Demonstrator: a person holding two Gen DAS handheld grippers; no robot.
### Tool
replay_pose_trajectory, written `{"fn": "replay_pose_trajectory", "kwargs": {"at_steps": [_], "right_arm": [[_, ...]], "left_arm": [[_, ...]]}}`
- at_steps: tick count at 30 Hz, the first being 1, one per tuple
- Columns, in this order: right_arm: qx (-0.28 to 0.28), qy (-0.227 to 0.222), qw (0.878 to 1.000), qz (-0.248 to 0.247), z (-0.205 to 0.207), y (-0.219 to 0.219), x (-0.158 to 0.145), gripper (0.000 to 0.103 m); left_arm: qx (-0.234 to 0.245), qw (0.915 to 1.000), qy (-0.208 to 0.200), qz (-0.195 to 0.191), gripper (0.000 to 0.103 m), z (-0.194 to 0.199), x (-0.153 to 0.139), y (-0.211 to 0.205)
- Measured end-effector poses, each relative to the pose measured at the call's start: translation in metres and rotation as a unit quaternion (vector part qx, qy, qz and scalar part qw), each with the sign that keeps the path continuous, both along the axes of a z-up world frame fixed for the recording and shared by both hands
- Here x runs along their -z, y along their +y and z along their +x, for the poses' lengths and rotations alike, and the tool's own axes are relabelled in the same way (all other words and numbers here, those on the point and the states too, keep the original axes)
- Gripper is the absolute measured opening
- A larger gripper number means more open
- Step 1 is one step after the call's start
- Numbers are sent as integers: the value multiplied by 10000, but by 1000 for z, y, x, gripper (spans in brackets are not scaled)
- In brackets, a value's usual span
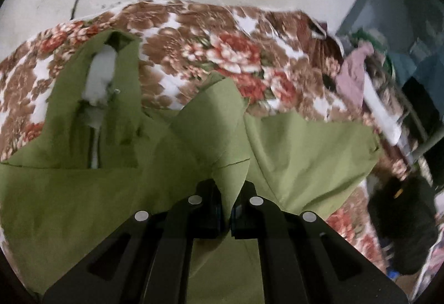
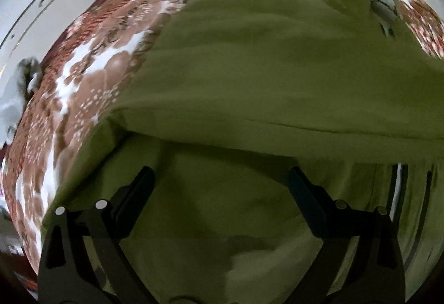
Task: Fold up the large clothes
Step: 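Lift the sleeve with the left gripper and fold it across the jacket body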
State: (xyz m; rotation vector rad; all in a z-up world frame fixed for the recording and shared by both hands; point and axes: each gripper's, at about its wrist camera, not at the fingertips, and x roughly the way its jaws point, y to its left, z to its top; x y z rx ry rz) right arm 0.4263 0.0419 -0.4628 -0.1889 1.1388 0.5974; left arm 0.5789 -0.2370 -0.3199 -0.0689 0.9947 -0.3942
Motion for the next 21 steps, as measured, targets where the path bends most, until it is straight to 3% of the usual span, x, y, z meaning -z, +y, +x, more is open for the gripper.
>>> {"fn": "replay_pose_trajectory", "kwargs": {"at_steps": [10, 16, 18, 19, 20, 21], "right_arm": [[-327, -80, 9989, 322, -10, -21, -1, 97], [-281, -141, 9986, 430, -15, -43, 7, 97], [-246, -147, 9986, 454, -17, -48, 7, 97], [-258, -161, 9986, 439, -18, -50, 7, 97], [-267, -169, 9986, 416, -20, -51, 7, 97], [-271, -169, 9987, 394, -21, -53, 6, 97]], "left_arm": [[452, 9973, 364, 441, 4, -14, 69, -71], [560, 9915, 831, 827, 8, -28, 117, -94], [703, 9877, 886, 1079, 31, -36, 129, -106], [831, 9854, 937, 1153, 82, -41, 133, -112], [992, 9823, 1023, 1213, 92, -46, 137, -119], [1190, 9790, 1085, 1251, 87, -54, 140, -127]]}}
